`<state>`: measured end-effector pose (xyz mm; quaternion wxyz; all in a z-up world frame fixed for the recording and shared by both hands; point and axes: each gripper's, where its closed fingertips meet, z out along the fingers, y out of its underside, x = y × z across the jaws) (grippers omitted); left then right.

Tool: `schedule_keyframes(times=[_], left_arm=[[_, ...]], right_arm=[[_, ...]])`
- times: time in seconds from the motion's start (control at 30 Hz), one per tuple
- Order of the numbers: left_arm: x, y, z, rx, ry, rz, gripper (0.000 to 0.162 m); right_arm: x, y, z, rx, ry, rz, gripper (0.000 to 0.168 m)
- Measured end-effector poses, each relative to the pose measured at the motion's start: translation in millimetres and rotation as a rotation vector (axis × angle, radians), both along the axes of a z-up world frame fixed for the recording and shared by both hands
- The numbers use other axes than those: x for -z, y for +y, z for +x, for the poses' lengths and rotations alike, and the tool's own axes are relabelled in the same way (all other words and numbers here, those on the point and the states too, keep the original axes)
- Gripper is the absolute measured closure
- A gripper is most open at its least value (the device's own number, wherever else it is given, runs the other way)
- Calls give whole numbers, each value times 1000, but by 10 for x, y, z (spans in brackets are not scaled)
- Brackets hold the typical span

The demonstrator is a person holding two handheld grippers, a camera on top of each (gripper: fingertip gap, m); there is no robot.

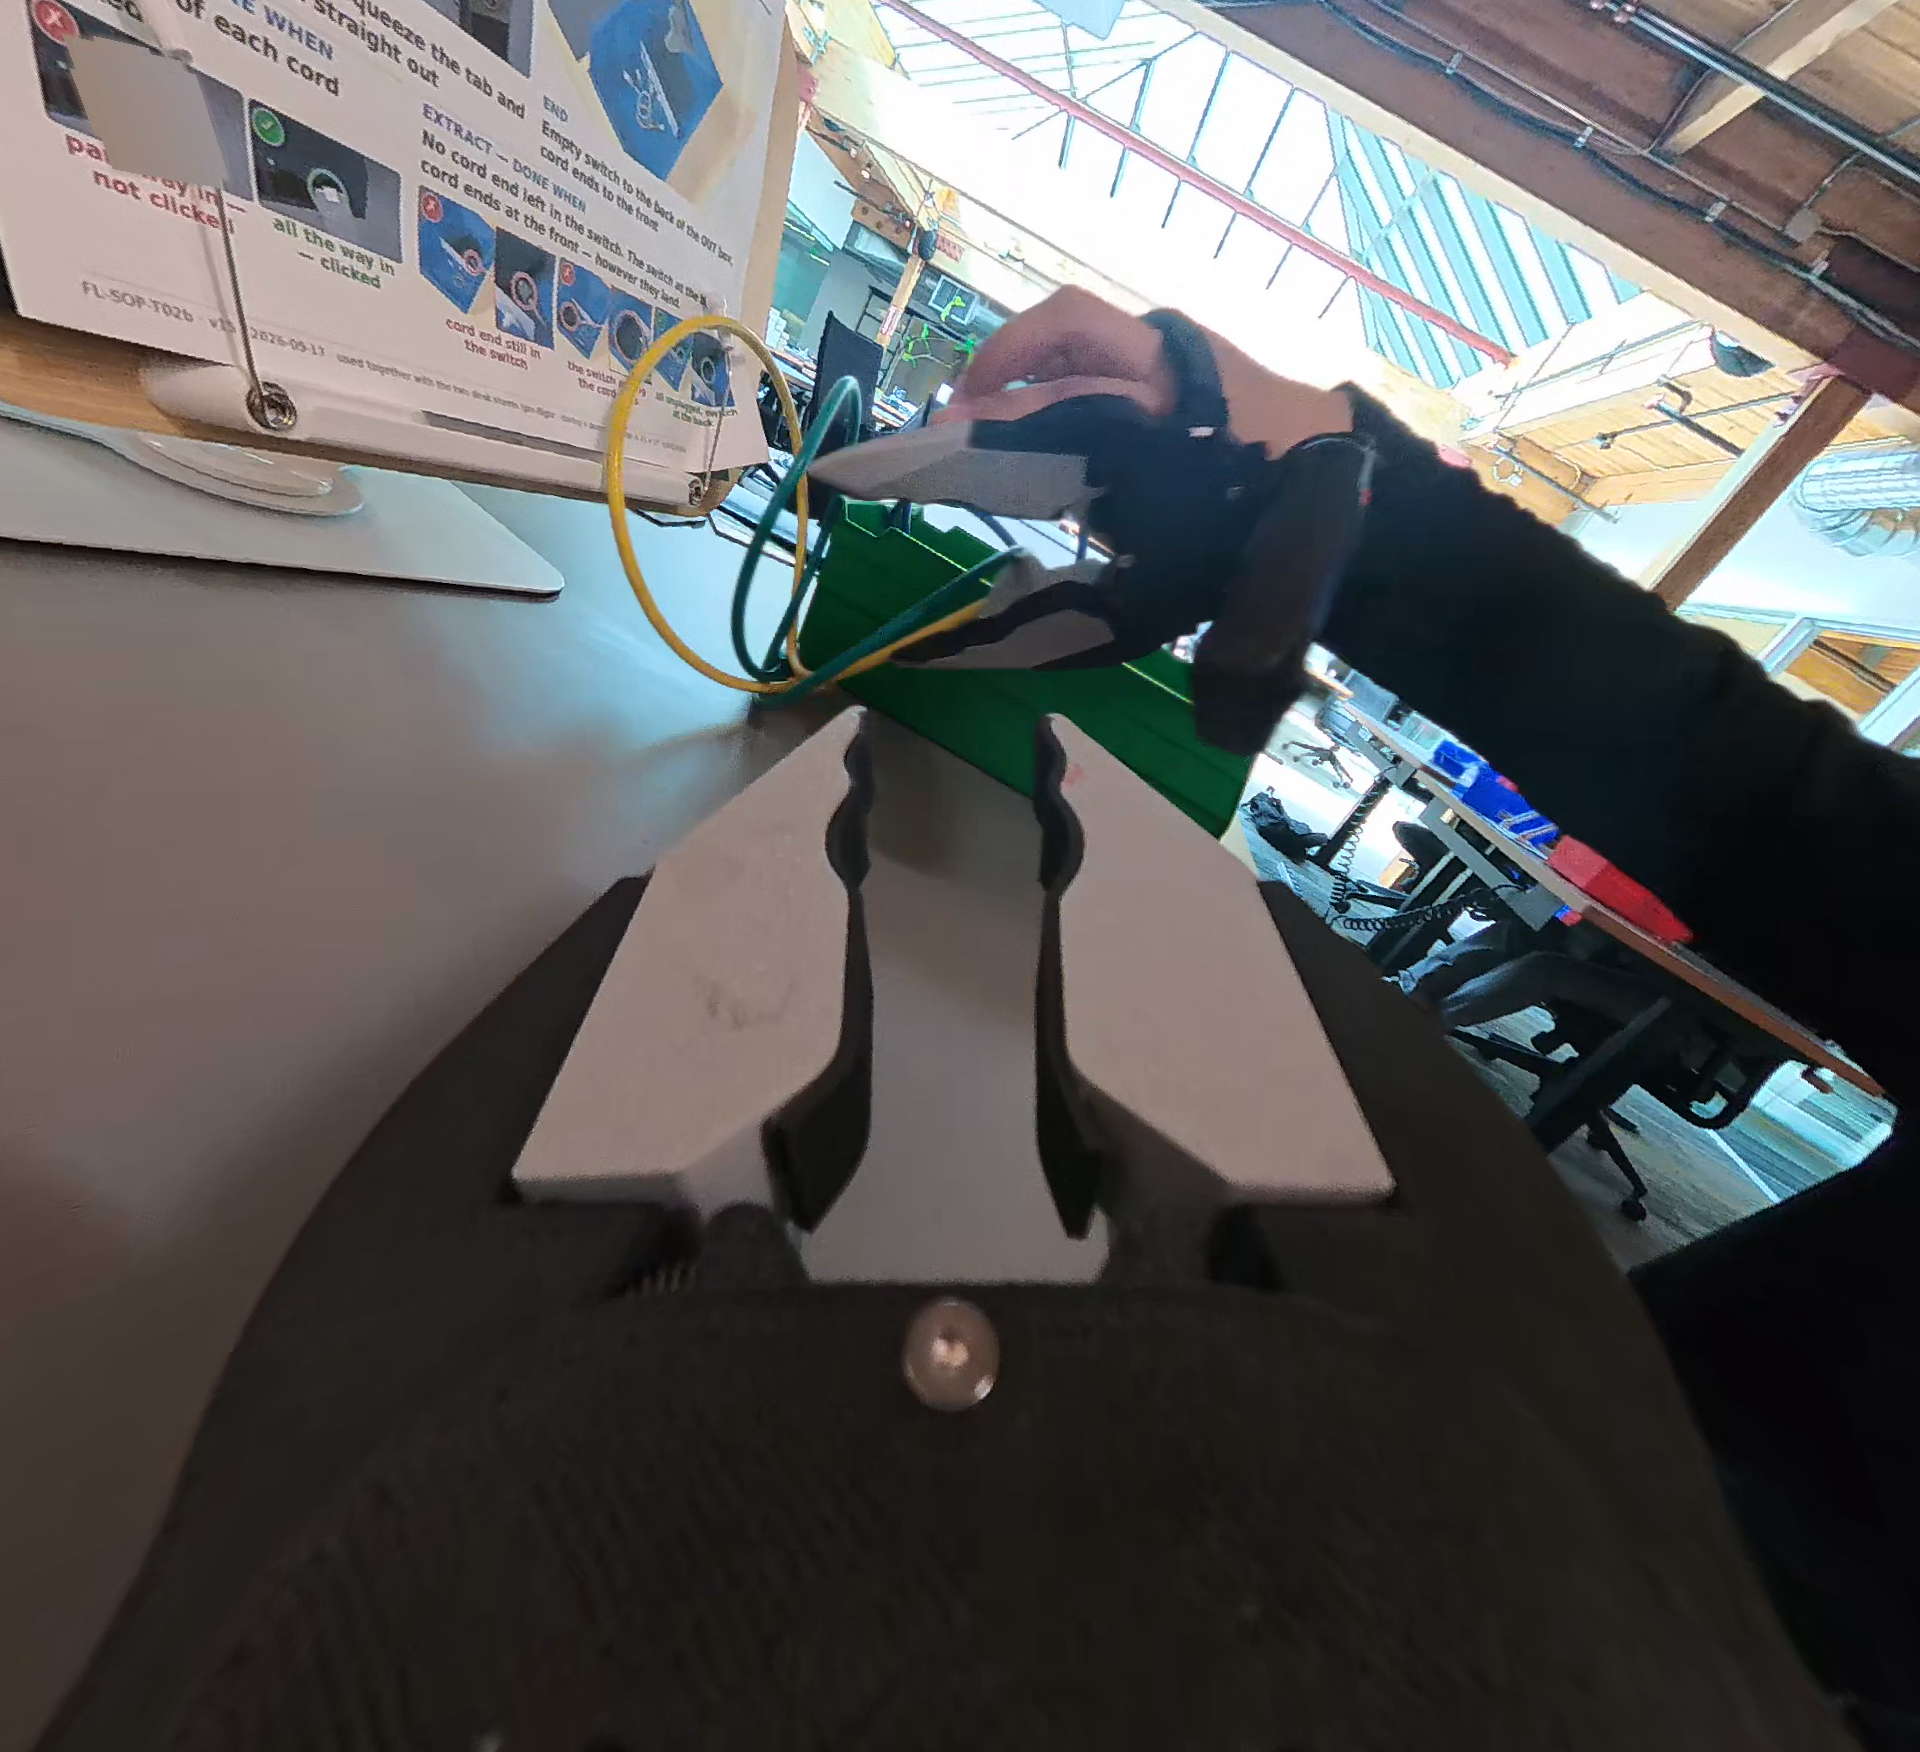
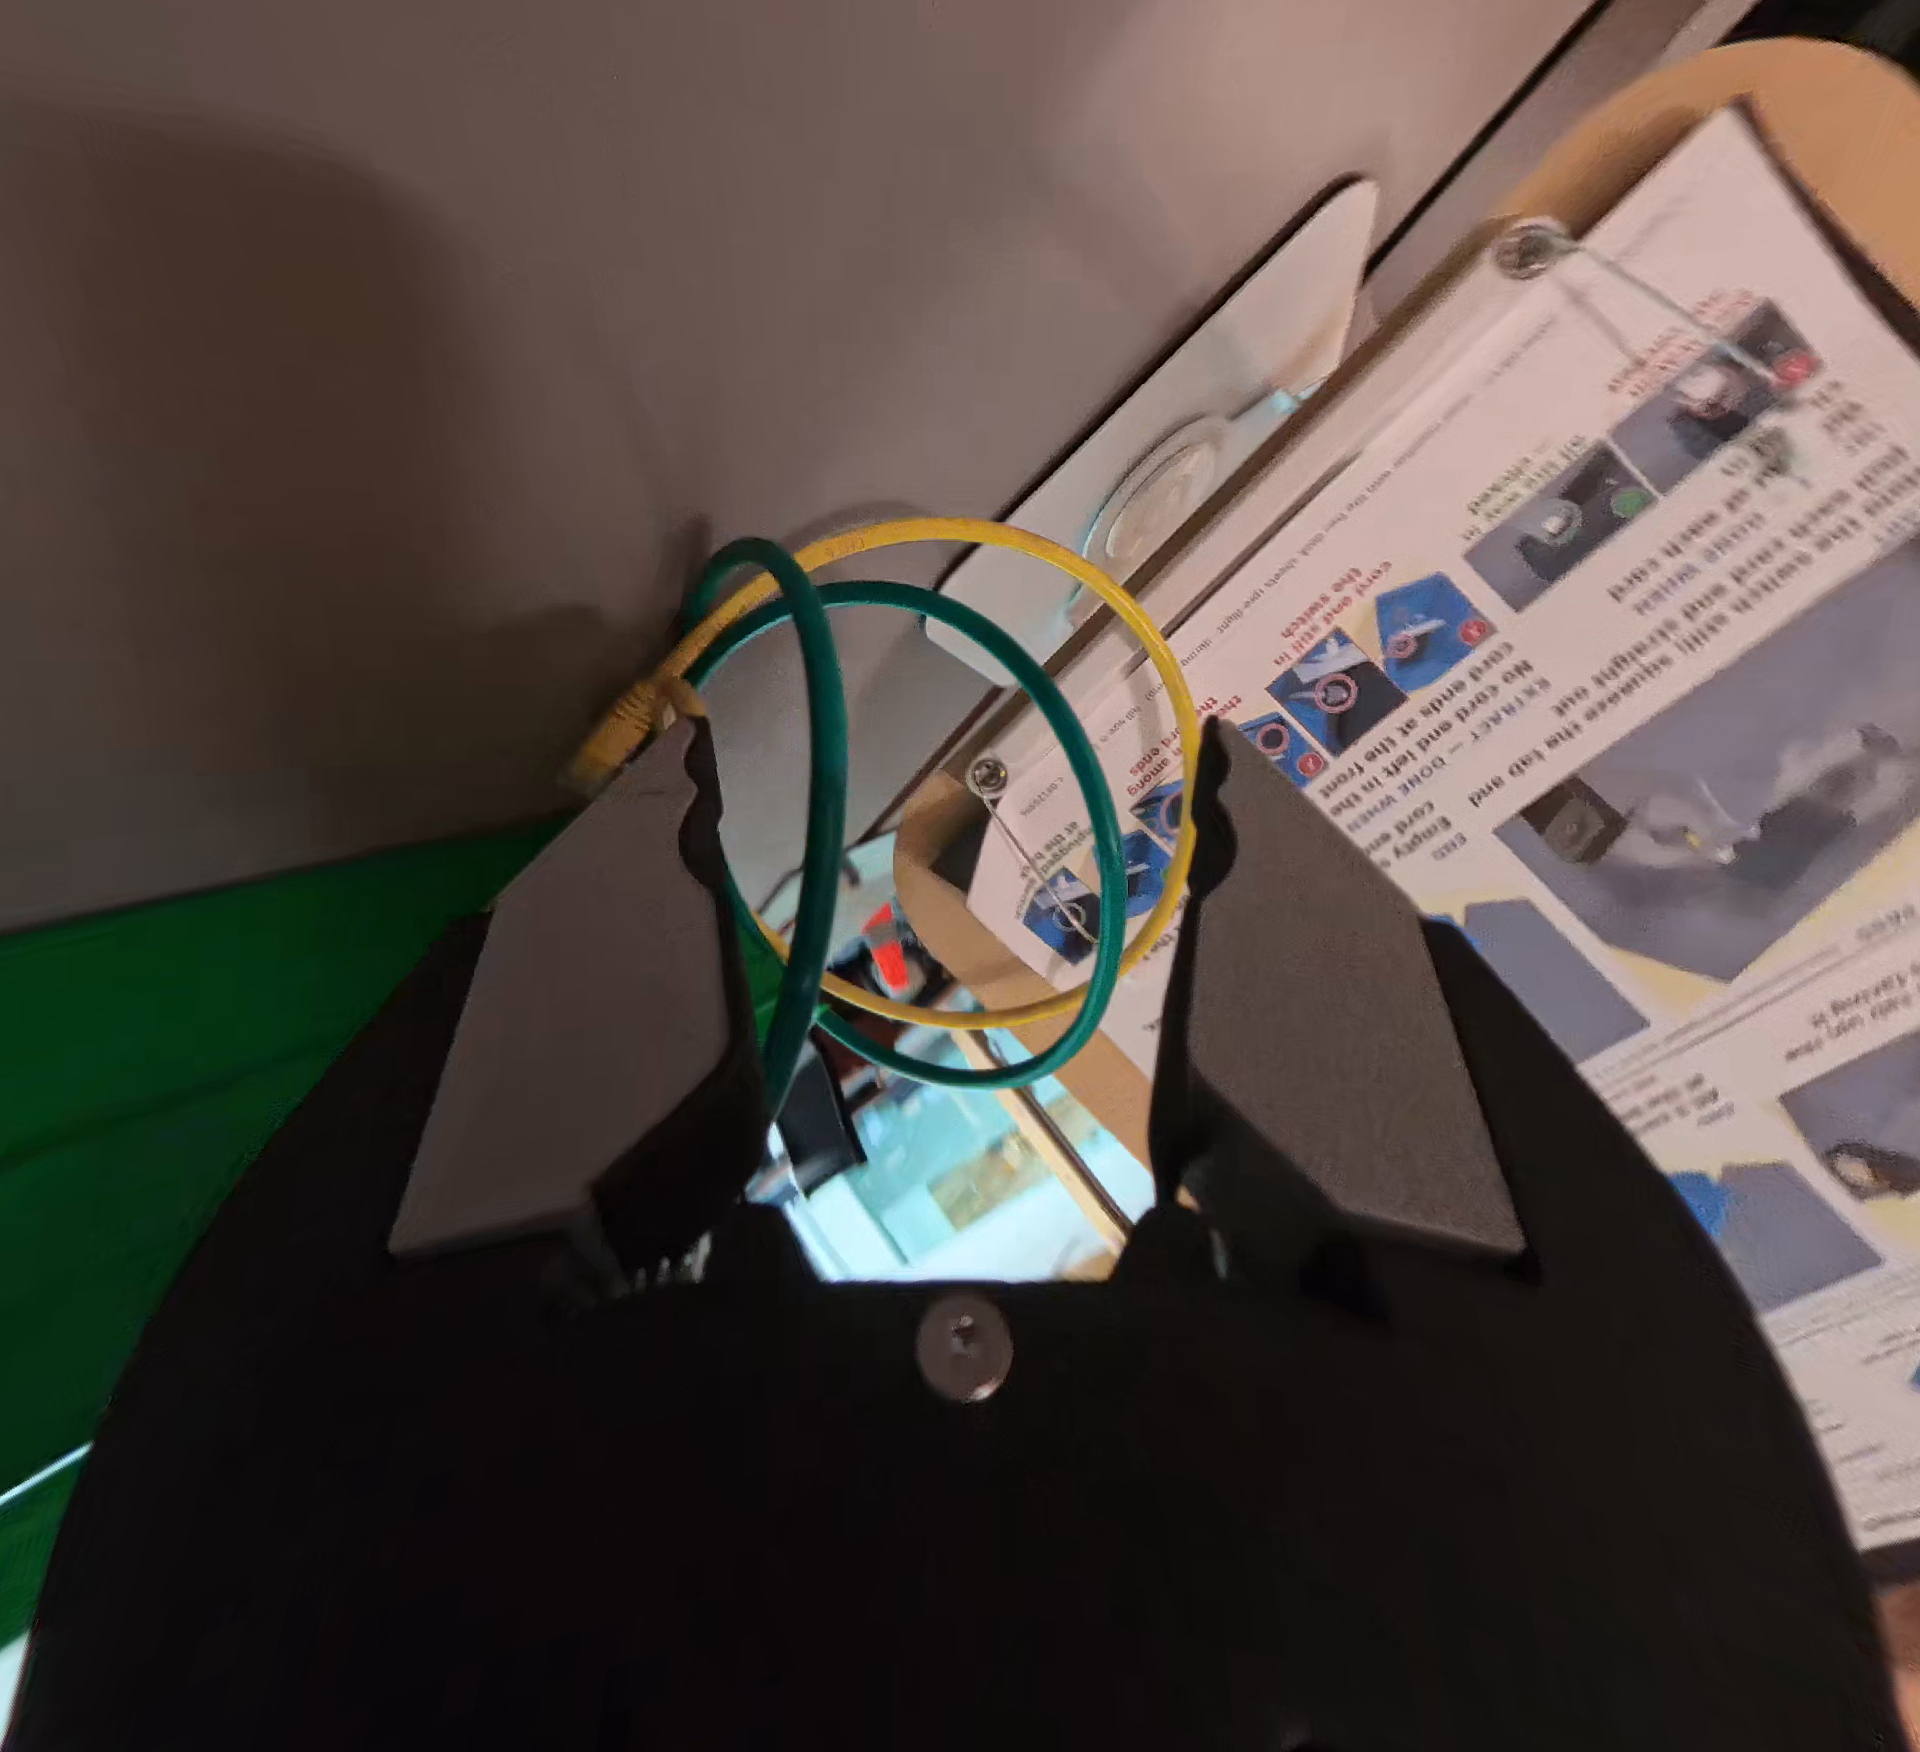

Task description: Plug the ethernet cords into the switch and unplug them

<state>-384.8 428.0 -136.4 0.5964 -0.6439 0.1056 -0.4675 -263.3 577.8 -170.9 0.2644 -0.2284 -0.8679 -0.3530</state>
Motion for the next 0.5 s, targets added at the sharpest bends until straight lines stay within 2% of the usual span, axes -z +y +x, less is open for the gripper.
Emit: schedule_keyframes(times=[0.1,0.17,0.2,0.3,0.33,0.4,0.5], left_arm=[[-23,-9,-32,-7,-16,6,135],[-54,-15,-66,-8,-42,9,136],[-71,-19,-80,-7,-56,13,136],[-88,-18,-103,-5,-82,11,138],[-87,-20,-96,1,-85,9,138],[-79,-22,-76,7,-76,8,137],[-79,-29,-58,12,-67,10,137]], right_arm=[[164,222,7,123,-118,24,72],[277,409,103,248,-186,32,75],[311,515,148,299,-209,53,69],[328,764,171,356,-219,116,71],[304,809,159,364,-209,122,88],[166,890,122,369,-178,153,135],[24,821,157,432,-109,55,162]])
